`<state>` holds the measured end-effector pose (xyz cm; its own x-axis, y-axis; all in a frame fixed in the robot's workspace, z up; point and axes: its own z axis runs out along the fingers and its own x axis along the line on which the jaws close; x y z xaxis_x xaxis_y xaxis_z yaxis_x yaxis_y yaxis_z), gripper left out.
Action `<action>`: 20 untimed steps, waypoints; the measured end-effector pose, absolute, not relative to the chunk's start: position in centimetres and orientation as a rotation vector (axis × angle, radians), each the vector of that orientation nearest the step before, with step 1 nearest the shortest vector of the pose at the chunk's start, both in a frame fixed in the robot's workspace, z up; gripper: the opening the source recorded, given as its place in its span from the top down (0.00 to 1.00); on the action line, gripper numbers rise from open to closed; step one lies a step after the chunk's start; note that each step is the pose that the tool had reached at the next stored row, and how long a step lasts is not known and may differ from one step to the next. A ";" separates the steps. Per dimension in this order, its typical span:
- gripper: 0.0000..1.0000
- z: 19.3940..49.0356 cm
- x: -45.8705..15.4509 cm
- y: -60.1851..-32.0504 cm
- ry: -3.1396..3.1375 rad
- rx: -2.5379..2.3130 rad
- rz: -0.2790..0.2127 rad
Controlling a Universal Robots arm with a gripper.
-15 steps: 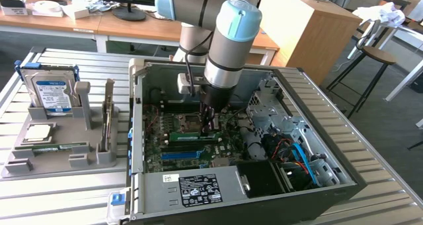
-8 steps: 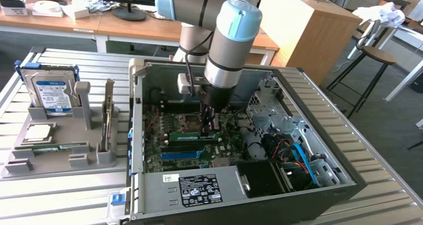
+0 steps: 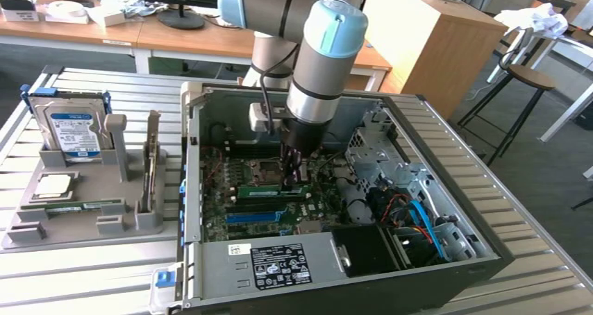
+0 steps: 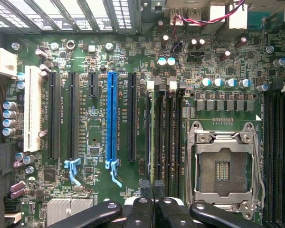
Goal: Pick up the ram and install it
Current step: 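Insert the ram into the slot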
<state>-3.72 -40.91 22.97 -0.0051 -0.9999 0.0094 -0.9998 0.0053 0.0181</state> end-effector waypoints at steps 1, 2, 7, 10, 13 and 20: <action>0.89 23.0 -3.7 -40.9 -2.213 2.203 -0.010; 0.89 23.0 -3.7 -40.9 -2.212 2.203 -0.010; 0.89 23.0 -3.7 -40.9 -2.208 2.207 -0.010; 0.89 23.0 -3.7 -40.9 -2.207 2.208 -0.010; 0.89 22.9 -3.7 -40.9 -2.207 2.209 -0.010; 0.89 22.9 -3.8 -40.9 -2.205 2.211 -0.009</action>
<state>-3.79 -40.91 22.92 0.0026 -1.0000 0.0093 -0.9998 -0.0025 0.0171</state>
